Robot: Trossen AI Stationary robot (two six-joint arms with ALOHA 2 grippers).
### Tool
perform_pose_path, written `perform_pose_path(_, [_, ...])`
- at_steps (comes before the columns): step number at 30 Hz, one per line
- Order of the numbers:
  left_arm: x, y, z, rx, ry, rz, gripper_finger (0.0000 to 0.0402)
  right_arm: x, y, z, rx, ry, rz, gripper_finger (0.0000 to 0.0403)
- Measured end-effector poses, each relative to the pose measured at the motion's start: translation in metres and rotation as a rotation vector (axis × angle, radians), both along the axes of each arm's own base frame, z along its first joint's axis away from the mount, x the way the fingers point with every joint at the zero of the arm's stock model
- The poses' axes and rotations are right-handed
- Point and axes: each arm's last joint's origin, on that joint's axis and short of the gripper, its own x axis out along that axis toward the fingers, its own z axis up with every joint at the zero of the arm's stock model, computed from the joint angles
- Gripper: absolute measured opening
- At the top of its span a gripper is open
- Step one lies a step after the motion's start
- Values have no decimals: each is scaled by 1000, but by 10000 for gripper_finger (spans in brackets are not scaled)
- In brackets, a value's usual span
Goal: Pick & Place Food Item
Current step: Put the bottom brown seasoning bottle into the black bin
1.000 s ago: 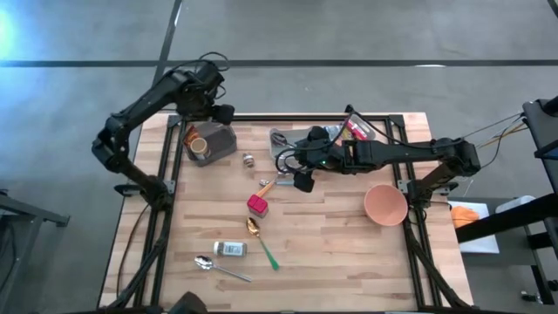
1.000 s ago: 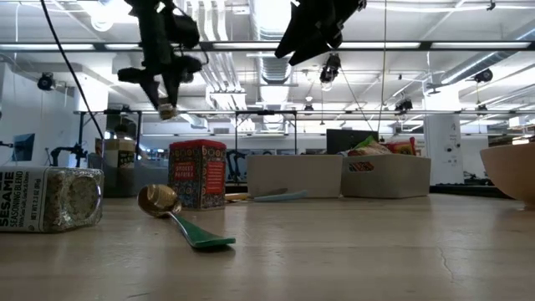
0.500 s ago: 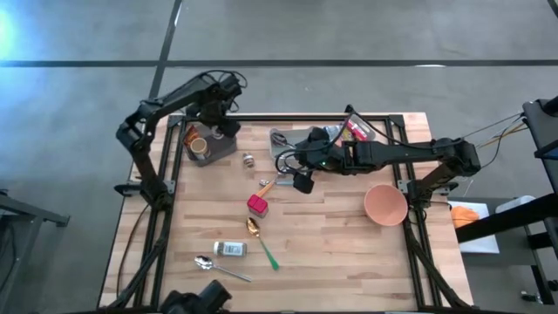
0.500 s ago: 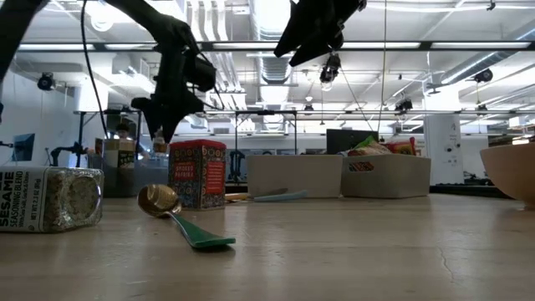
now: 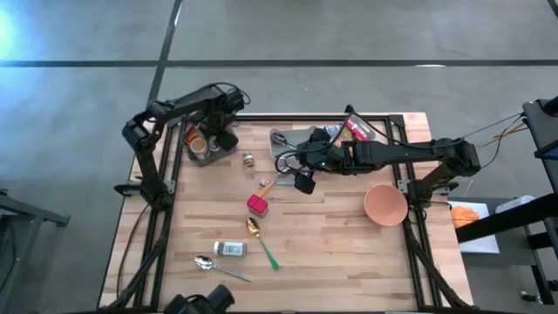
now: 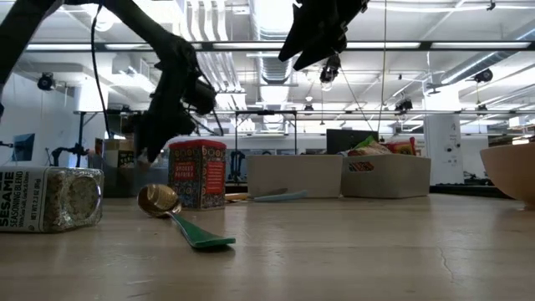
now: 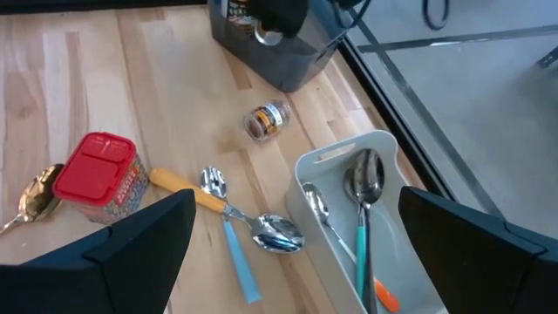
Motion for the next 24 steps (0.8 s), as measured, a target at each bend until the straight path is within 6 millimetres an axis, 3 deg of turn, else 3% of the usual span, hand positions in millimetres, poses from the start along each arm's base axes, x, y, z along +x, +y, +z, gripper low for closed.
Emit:
perform_pose_path(10, [-13, -23, -36, 21, -13, 28, 163, 0, 0, 0, -3, 1, 1, 398])
perform_pose_path(22, [-17, -28, -37, 30, -48, 35, 164, 0, 0, 0, -6, 3, 3, 398])
perform_pose_path(24, [-17, -27, -37, 30, -52, 35, 180, 0, 0, 0, -7, 3, 3, 398])
